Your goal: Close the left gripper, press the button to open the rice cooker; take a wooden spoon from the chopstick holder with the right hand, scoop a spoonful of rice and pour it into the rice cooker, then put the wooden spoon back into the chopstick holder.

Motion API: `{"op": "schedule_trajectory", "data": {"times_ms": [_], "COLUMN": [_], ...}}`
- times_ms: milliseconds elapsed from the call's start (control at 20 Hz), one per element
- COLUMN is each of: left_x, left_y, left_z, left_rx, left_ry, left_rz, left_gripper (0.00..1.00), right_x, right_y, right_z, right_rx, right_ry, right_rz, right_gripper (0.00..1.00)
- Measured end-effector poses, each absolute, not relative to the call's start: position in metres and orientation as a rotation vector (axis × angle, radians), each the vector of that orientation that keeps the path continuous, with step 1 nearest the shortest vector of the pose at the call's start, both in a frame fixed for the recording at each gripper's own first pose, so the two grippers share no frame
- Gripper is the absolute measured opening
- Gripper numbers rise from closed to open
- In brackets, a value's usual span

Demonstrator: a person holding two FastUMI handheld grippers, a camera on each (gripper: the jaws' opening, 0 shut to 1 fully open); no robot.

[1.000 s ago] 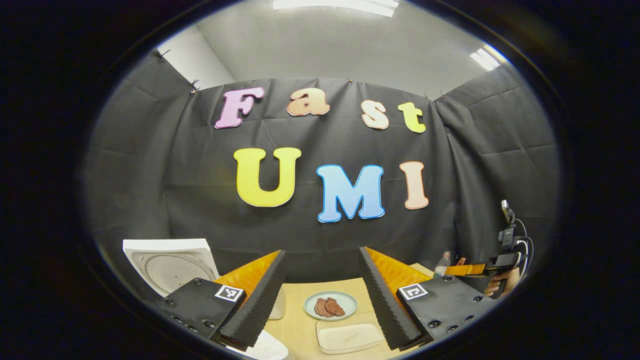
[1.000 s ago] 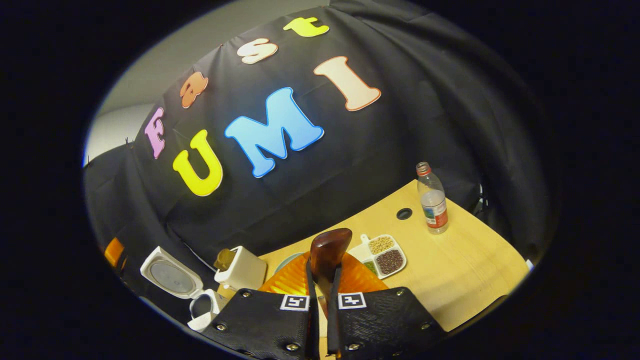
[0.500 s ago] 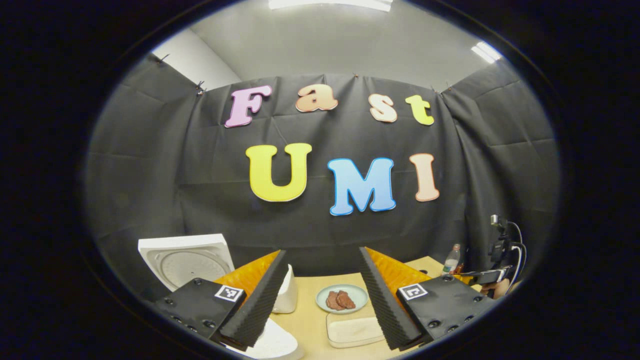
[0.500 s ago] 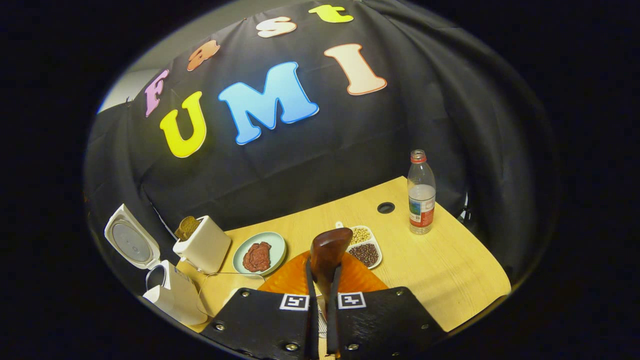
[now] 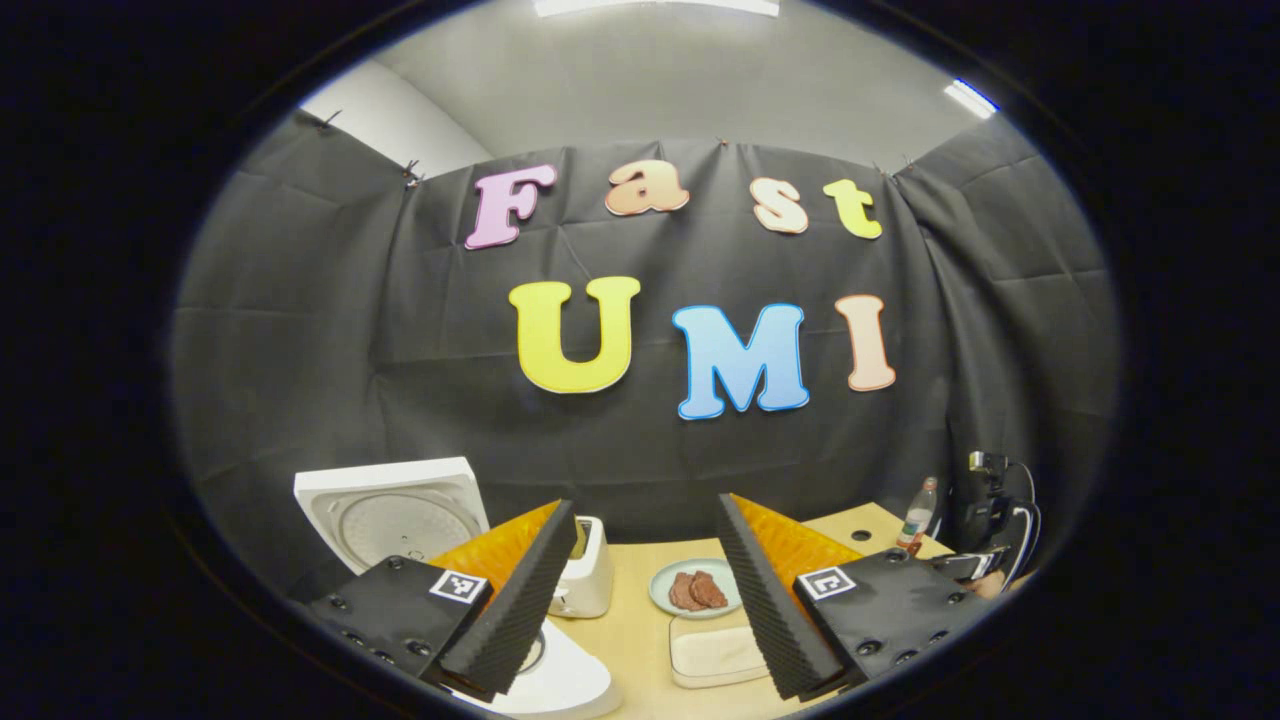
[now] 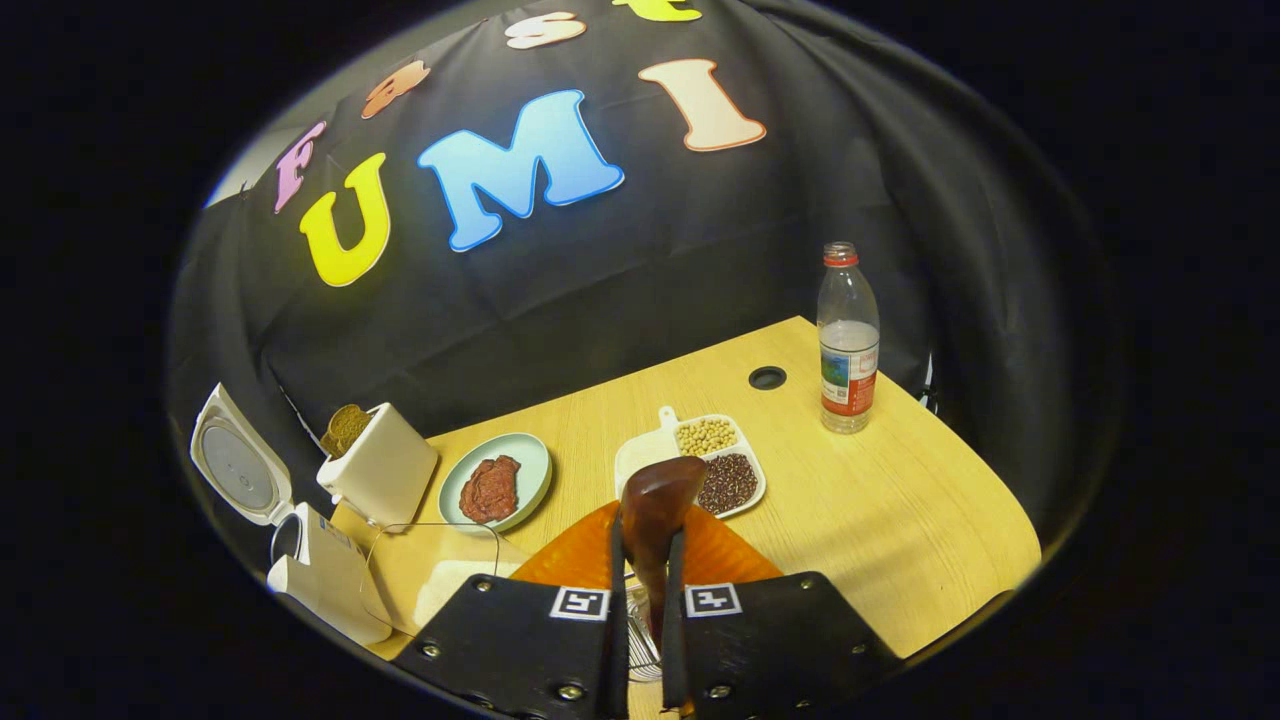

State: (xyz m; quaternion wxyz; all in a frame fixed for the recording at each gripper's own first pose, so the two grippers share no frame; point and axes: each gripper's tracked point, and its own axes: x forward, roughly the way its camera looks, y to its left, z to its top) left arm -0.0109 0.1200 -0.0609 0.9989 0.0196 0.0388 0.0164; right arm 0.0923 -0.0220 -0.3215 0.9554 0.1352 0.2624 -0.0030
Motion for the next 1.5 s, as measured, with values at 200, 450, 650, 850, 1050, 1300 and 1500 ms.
{"op": "schedule_trajectory", "data": {"times_ms": [200,450,650,850,1050,1300,1500], "left_x": [-0.003,0.007,0.013,0.018,0.023,0.035,0.055], "left_y": [0.117,0.114,0.135,0.185,0.249,0.316,0.375], "left_z": [-0.059,-0.053,-0.046,-0.035,-0.019,-0.006,-0.008], "left_rx": [0.031,0.015,-0.015,-0.089,-0.072,-0.068,-0.058], "left_ry": [0.063,0.041,0.031,0.03,0.021,0.02,0.043], "left_rz": [0.018,-0.009,0.018,0.087,0.197,0.278,0.355], "left_gripper": [0.96,0.96,0.96,0.97,0.97,0.99,0.97], "right_x": [0.078,0.059,0.049,0.05,0.053,0.056,0.061], "right_y": [-0.046,-0.052,-0.032,-0.007,0.017,0.031,0.038], "right_z": [-0.303,-0.236,-0.166,-0.123,-0.111,-0.117,-0.126], "right_rx": [0.153,0.047,0.022,0.024,0.035,0.035,0.025], "right_ry": [0.48,0.351,0.226,0.158,0.147,0.172,0.196], "right_rz": [-0.046,-0.048,-0.002,0.047,0.09,0.108,0.106], "right_gripper": [0.97,0.98,0.98,0.98,0.98,0.98,0.98]}}
